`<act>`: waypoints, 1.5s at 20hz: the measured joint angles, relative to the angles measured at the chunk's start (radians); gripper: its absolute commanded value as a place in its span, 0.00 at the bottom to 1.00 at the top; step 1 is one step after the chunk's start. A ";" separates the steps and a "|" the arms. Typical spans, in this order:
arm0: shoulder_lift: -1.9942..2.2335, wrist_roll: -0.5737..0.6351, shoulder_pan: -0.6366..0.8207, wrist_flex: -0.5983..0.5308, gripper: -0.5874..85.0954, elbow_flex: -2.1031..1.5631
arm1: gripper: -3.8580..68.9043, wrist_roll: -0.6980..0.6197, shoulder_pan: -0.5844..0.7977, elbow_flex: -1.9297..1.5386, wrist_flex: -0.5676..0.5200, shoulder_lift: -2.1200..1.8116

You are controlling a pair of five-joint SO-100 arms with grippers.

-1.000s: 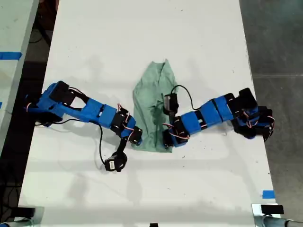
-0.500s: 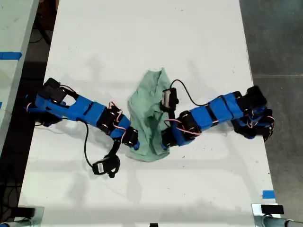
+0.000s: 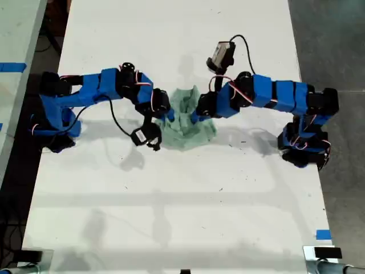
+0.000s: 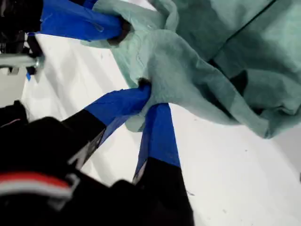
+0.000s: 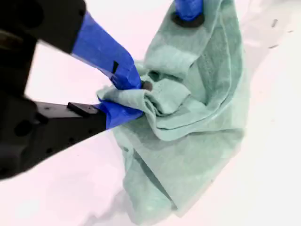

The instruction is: Fold t shirt

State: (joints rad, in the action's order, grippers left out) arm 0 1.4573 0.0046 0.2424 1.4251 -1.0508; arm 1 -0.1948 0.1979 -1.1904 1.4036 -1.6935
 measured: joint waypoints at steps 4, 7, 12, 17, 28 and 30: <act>-0.049 0.021 0.204 0.000 0.02 0.002 | 0.04 -0.067 0.196 -0.112 -0.078 0.000; -0.175 0.044 0.295 -0.015 0.05 0.002 | 0.04 -0.118 0.319 -0.258 -0.175 0.000; -0.383 0.235 0.354 -0.051 0.31 0.000 | 0.59 -0.238 0.422 -0.377 -0.268 0.054; -0.264 0.302 0.376 0.034 0.28 0.000 | 0.50 -0.282 0.423 -0.284 -0.124 0.066; 0.827 0.196 0.230 0.037 0.01 -0.367 | 0.08 -0.198 0.324 -0.538 0.270 -0.871; 1.157 0.155 0.196 -0.144 0.01 -0.733 | 0.08 -0.118 0.179 -0.831 0.187 -1.212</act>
State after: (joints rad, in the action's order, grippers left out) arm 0 2.6139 0.1595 0.4387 1.2809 -1.7840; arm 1 -0.3129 0.3774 -2.0218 1.5907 -2.9054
